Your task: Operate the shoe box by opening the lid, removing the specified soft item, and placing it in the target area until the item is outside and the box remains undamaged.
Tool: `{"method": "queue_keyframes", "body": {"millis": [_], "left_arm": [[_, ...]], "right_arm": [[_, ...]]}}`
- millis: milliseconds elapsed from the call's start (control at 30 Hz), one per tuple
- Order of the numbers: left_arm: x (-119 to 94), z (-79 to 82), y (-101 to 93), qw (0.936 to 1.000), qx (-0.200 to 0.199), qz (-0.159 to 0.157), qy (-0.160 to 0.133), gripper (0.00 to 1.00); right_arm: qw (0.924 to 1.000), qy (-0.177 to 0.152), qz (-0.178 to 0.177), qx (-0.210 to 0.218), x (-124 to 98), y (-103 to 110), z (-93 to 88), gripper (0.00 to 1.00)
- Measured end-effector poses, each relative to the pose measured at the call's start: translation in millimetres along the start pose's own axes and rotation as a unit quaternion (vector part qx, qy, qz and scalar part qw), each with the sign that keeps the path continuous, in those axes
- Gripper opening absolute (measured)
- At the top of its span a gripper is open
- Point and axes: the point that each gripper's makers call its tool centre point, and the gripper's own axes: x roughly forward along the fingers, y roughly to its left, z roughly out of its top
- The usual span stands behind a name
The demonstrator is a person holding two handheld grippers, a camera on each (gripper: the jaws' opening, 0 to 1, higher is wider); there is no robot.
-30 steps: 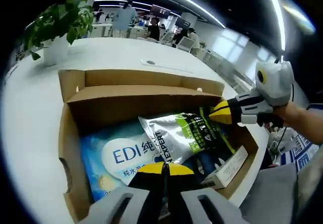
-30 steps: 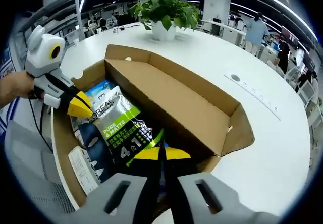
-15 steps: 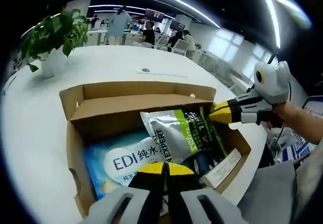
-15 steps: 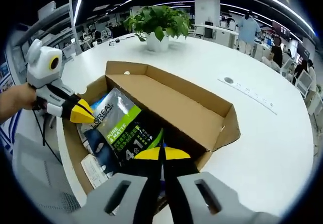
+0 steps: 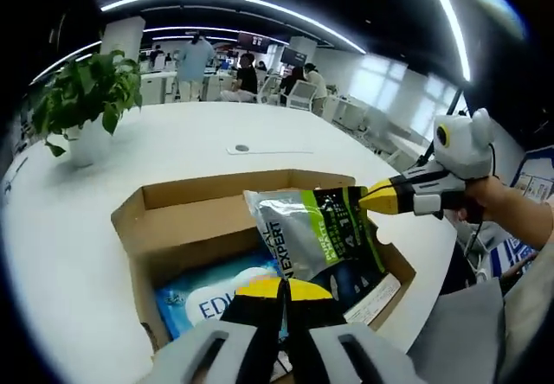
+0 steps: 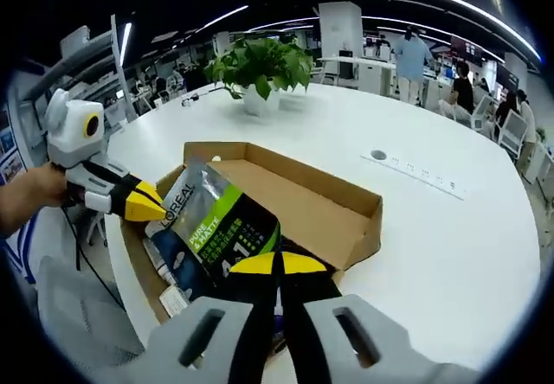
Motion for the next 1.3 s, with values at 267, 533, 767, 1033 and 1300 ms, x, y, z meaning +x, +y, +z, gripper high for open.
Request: {"method": "queue_keyframes", "body": {"millis": [267, 533, 767, 1033, 1300], "left_arm": [[0.3, 22.8, -17.2, 0.9998, 0.011, -0.005, -0.016, 0.0], [11.6, 35.2, -39.8, 0.9995, 0.013, -0.022, -0.02, 0.0], [30.9, 39.0, -63.7, 0.9986, 0.032, -0.041, -0.014, 0.0], [56.3, 38.7, -85.8, 0.9972, 0.036, -0.065, -0.011, 0.0], [77.9, 38.0, -111.9, 0.9958, 0.039, -0.083, 0.0, 0.0]], "right_arm": [[0.9998, -0.016, -0.012, 0.005, -17.0, -13.5, 17.3, 0.0], [0.9994, -0.017, -0.031, 0.004, -36.6, -34.5, 17.6, 0.0], [0.9985, -0.009, -0.052, 0.013, -52.1, -58.9, 6.0, 0.0], [0.9971, 0.004, -0.075, 0.016, -68.4, -85.0, -8.4, 0.0], [0.9951, 0.017, -0.094, 0.027, -82.1, -110.0, -25.8, 0.0]]}}
